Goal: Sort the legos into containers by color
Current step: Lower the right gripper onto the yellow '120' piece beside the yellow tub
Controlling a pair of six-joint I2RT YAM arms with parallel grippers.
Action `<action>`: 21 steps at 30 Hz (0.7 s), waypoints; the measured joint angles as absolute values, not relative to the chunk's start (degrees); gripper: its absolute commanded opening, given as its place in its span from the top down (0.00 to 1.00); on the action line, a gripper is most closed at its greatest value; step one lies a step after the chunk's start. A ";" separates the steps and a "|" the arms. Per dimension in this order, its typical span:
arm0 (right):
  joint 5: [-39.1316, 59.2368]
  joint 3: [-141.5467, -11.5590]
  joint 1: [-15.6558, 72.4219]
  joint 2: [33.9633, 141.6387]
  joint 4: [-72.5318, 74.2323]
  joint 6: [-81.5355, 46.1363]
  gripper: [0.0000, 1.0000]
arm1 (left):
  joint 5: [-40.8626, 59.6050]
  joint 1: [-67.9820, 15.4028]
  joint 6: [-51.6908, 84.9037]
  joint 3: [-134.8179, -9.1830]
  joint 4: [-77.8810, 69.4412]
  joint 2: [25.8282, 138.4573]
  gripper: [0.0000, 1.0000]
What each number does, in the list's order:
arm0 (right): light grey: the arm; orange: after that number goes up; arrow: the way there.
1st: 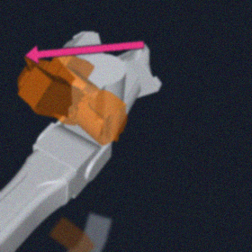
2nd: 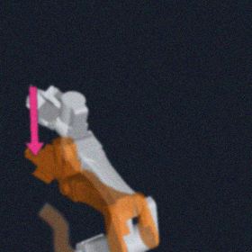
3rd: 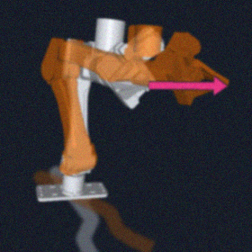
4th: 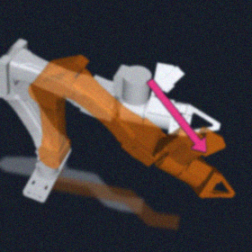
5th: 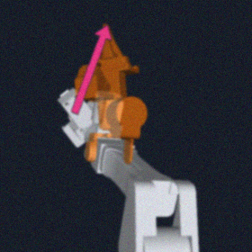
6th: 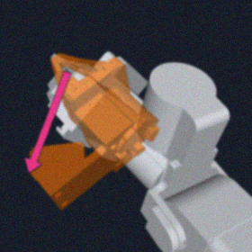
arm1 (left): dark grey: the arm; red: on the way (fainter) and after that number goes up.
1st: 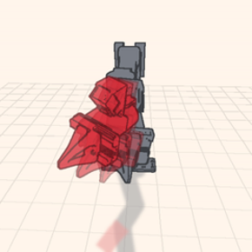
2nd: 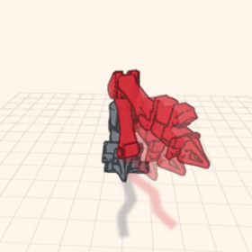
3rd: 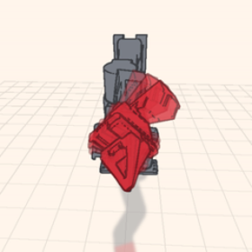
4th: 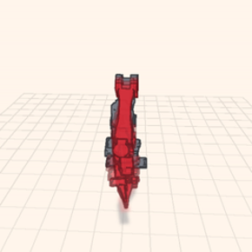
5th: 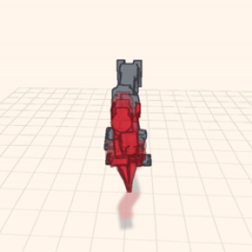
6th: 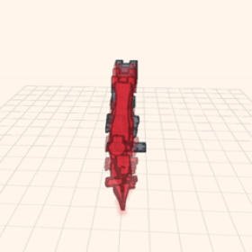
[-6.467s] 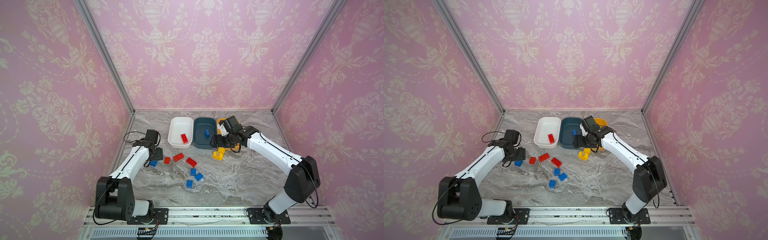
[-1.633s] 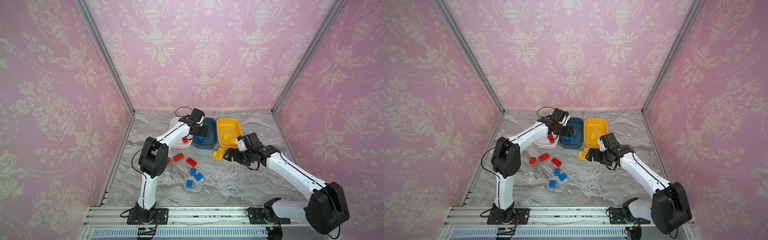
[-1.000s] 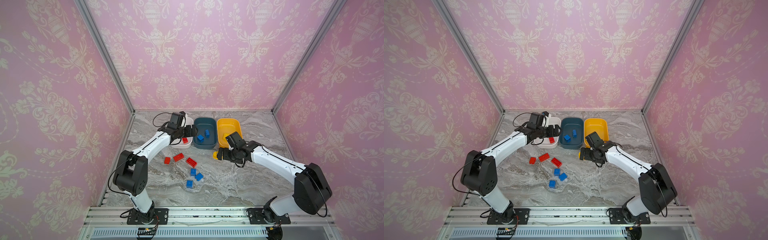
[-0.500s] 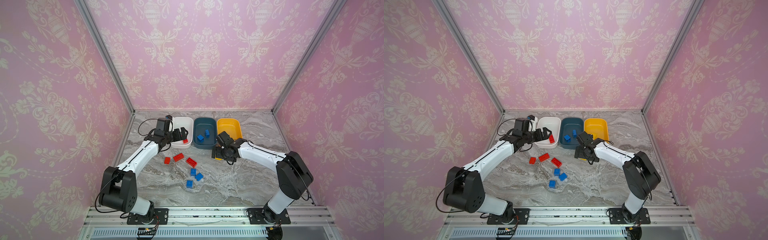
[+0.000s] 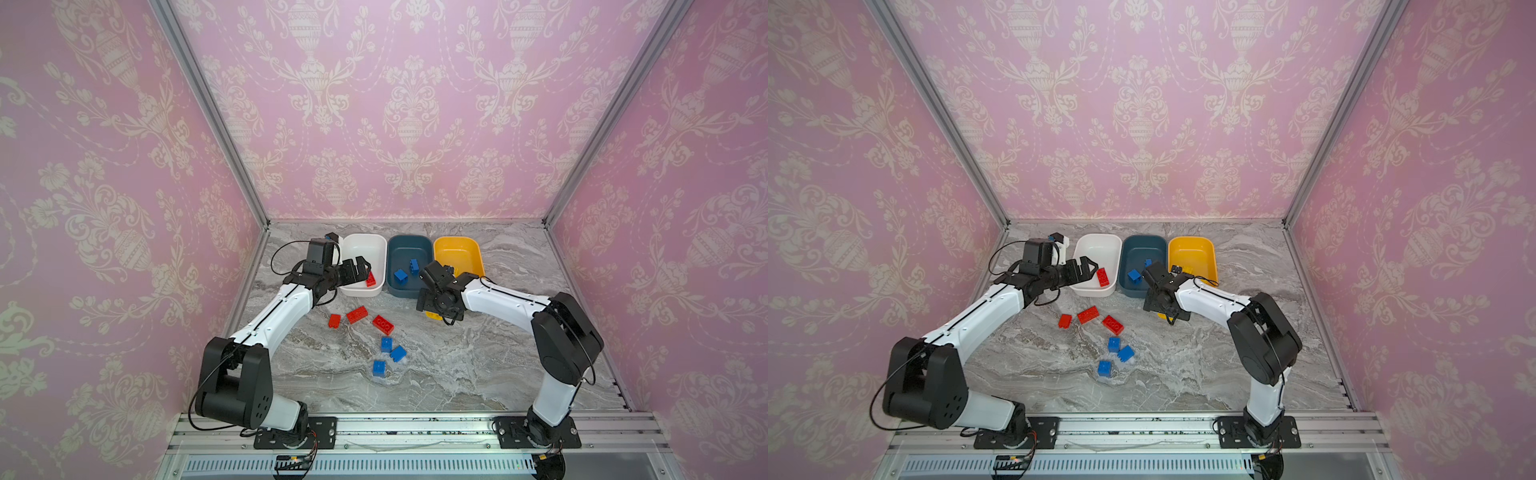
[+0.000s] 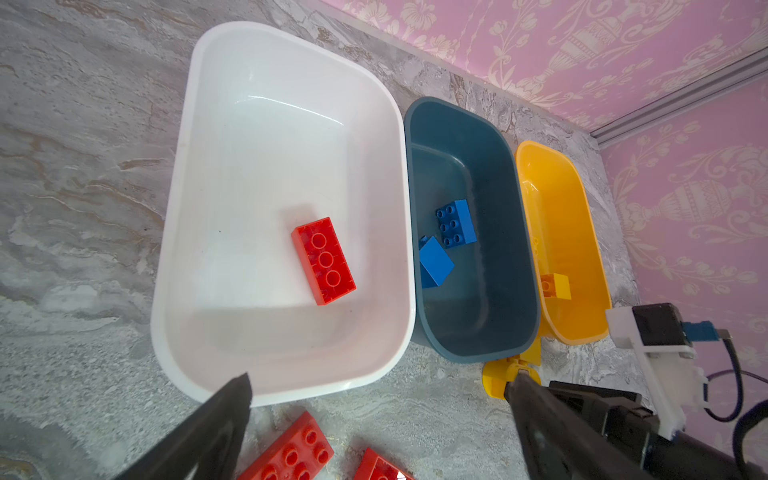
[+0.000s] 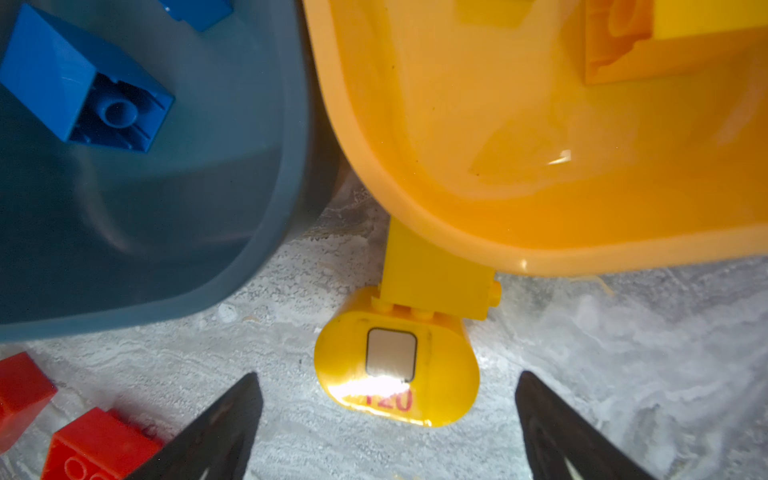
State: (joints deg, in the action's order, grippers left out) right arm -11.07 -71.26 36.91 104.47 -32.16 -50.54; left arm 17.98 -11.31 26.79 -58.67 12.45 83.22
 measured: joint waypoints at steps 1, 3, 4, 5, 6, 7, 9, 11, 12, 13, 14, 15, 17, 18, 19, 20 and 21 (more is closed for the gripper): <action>-11.25 -71.42 36.91 104.81 -32.14 -50.74 0.06 | 17.98 -11.27 26.79 -58.65 12.45 83.22 0.01; -11.44 -71.44 36.91 105.32 -32.08 -51.11 0.08 | 18.13 -11.09 26.79 -58.65 12.47 83.22 0.01; -11.51 -71.44 36.91 105.54 -32.01 -51.13 0.08 | 18.20 -11.03 26.79 -58.65 12.45 83.20 0.01; -11.62 -71.44 36.91 105.75 -31.92 -51.16 0.08 | 18.24 -10.96 26.79 -58.65 12.45 83.18 0.01; -11.64 -71.44 36.91 105.95 -31.90 -51.16 0.08 | 18.31 -10.92 26.79 -58.57 12.45 83.09 0.01; -11.66 -71.44 36.91 106.15 -31.90 -51.16 0.08 | 18.35 -10.92 26.79 -58.41 12.43 82.91 0.01; -11.88 -71.46 36.91 106.61 -31.68 -51.13 0.08 | 18.39 -10.92 26.79 -58.04 12.47 82.46 0.01; -11.90 -71.50 36.91 107.07 -31.51 -51.13 0.08 | 18.44 -10.87 26.79 -58.00 12.45 82.28 0.01; -11.92 -71.57 36.91 107.33 -31.48 -51.13 0.08 | 18.63 -10.72 26.79 -58.00 12.45 82.24 0.01; -12.03 -71.72 36.91 107.57 -31.46 -51.11 0.08 | 18.79 -10.63 26.79 -58.00 12.45 82.21 0.01; -12.05 -71.85 36.91 107.83 -31.27 -51.11 0.09 | 18.79 -10.61 26.79 -58.00 12.45 82.21 0.01; -12.08 -71.96 36.91 108.14 -31.07 -51.09 0.10 | 18.81 -10.61 26.79 -58.00 12.45 82.21 0.01; -12.45 -72.05 36.91 108.64 -30.46 -51.07 0.11 | 18.81 -10.59 26.79 -58.00 12.45 82.21 0.01; -12.51 -72.05 36.91 108.86 -30.35 -51.05 0.12 | 18.81 -10.59 26.79 -58.00 12.45 82.21 0.01; -12.58 -72.05 36.91 109.01 -30.24 -51.05 0.12 | 18.81 -10.59 26.79 -58.00 12.47 82.21 0.01; -12.75 -72.05 36.91 109.19 -30.13 -51.03 0.12 | 18.83 -10.59 26.79 -58.00 12.45 82.21 0.01; -12.91 -72.05 36.91 109.34 -30.00 -51.03 0.12 | 18.83 -10.59 26.79 -58.00 12.45 82.21 0.01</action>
